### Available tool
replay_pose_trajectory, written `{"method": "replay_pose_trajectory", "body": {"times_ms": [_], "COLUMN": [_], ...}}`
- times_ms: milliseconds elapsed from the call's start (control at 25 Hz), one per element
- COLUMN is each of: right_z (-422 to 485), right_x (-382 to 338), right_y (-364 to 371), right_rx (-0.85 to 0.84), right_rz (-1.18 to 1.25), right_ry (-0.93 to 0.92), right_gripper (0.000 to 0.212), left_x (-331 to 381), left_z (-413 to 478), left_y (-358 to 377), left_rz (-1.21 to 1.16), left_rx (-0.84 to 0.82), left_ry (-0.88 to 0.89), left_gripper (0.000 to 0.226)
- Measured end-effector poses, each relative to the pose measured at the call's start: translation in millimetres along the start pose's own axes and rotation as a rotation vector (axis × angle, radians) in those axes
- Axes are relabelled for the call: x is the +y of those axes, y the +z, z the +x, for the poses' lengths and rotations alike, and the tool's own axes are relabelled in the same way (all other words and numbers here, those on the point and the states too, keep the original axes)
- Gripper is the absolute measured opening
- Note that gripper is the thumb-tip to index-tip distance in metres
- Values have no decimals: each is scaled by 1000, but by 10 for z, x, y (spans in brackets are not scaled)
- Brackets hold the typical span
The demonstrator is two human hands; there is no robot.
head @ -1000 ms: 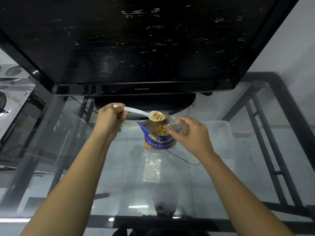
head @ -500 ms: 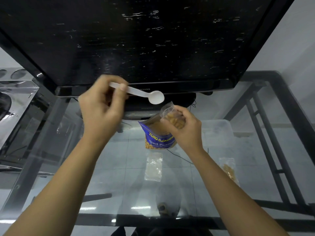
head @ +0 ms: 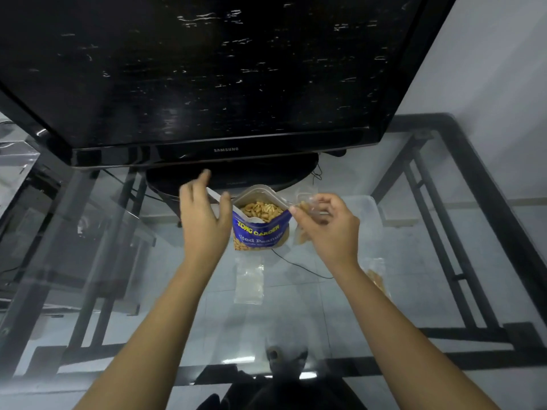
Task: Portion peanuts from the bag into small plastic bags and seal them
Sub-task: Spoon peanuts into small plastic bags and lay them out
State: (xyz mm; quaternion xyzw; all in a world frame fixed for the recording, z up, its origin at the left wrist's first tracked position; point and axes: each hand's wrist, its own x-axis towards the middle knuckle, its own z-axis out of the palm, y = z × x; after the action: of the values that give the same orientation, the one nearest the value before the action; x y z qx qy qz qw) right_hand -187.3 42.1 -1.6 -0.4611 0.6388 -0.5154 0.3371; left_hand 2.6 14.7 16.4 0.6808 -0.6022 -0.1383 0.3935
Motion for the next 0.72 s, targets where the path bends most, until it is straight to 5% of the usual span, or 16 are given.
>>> {"method": "replay_pose_trajectory", "body": {"times_ms": [120, 240, 360, 520, 720], "right_z": [-53, -134, -184, -251, -298], "right_x": [33, 96, 319, 787, 1206], "right_y": [-105, -233, -432, -719, -964], "right_rx": [20, 24, -74, -95, -12], "right_rz": [46, 77, 121, 161, -242], "right_ry": [64, 130, 268, 378, 375], "right_gripper": [37, 38, 41, 14, 13], "left_x": [243, 370, 370, 281, 260], "left_z": [-503, -794, -923, -1120, -1490], "left_y": [229, 539, 797, 1070, 1464], "left_rz": [-264, -537, -642, -674, -559], "left_rx": [-271, -539, -601, -732, -801], "left_ry": [106, -173, -291, -506, -585], "left_gripper": [32, 30, 16, 11, 15]}}
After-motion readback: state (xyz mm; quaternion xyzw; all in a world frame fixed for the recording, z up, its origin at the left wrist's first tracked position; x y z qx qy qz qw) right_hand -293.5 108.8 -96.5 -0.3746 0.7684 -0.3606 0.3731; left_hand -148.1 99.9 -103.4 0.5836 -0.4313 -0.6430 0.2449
